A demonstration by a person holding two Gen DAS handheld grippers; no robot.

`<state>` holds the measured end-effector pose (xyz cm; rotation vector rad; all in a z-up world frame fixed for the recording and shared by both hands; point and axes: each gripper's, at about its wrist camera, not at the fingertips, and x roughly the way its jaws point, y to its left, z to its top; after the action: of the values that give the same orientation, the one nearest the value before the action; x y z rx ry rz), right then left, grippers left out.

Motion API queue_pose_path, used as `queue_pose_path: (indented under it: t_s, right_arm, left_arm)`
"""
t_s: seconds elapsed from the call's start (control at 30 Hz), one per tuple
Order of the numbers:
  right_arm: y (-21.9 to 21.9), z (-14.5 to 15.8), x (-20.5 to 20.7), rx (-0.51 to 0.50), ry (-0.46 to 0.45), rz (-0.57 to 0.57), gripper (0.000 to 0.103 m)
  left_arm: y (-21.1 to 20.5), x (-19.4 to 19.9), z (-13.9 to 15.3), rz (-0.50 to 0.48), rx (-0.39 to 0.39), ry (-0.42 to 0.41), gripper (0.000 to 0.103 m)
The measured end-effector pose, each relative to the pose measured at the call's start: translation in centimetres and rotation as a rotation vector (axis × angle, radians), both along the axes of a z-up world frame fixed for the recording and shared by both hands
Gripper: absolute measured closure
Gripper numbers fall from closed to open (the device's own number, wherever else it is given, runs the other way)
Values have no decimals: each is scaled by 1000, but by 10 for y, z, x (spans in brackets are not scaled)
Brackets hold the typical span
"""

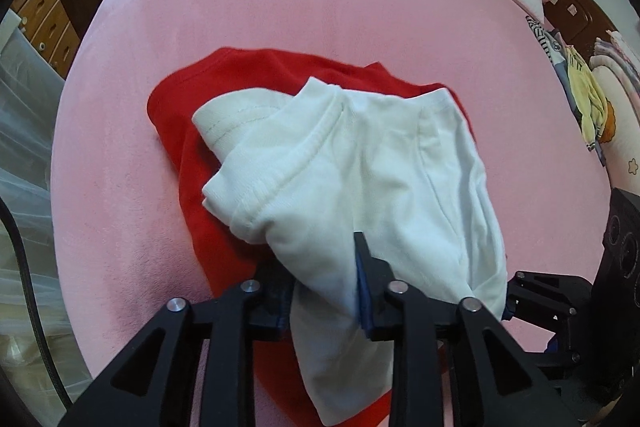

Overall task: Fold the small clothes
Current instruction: 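Carry the folded white shirt with both tools onto the red garment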

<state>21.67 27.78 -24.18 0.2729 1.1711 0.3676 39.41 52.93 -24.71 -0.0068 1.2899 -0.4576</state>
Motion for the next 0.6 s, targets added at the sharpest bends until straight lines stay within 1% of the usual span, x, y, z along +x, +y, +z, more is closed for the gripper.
queue_pose_path:
  t_s: [0.07,0.1,0.13,0.2,0.27,0.3,0.33,0.37,0.4,0.47,0.53,0.6]
  right_arm:
    - [-1,-2,-1,-7,11,1,81]
    - [-3,-3,-1,4,21,4,78]
    - [-5,-1,-1,10,20,0,77]
    - [-9,2,-1,29,18,2,73]
    - [-16,9,-3,35,13,3,72]
    - [-17,12,-4,21,7,2,71]
    - [-18,18,-4,3,-2,5,71]
    - [-19,24,-5,-11,-13,8,71]
    - [-27,30,-18,-29,-30,13,71]
    - [-24,41,-13,-61,-58,16,71]
    - [-25,54,-12,-98,-99,11,72]
    - [-21,64,-6,-127,-126,23,72]
  left_arm:
    - [5,6,-6,6,-10,10,70]
    - [7,8,-7,11,-15,12,69]
    - [10,10,-8,14,-21,11,69]
    - [15,7,-4,28,-26,4,67]
    - [24,1,0,42,-31,-2,66]
    - [29,-2,4,56,-31,-6,65]
    - [32,-4,7,65,-34,-10,62]
    - [40,-9,12,84,-37,-23,56]
    - [44,-16,17,101,-33,-35,54]
    - [55,-28,30,138,-20,-64,53]
    - [62,-39,38,169,-25,-78,53]
    - [67,-47,44,187,-46,-86,53]
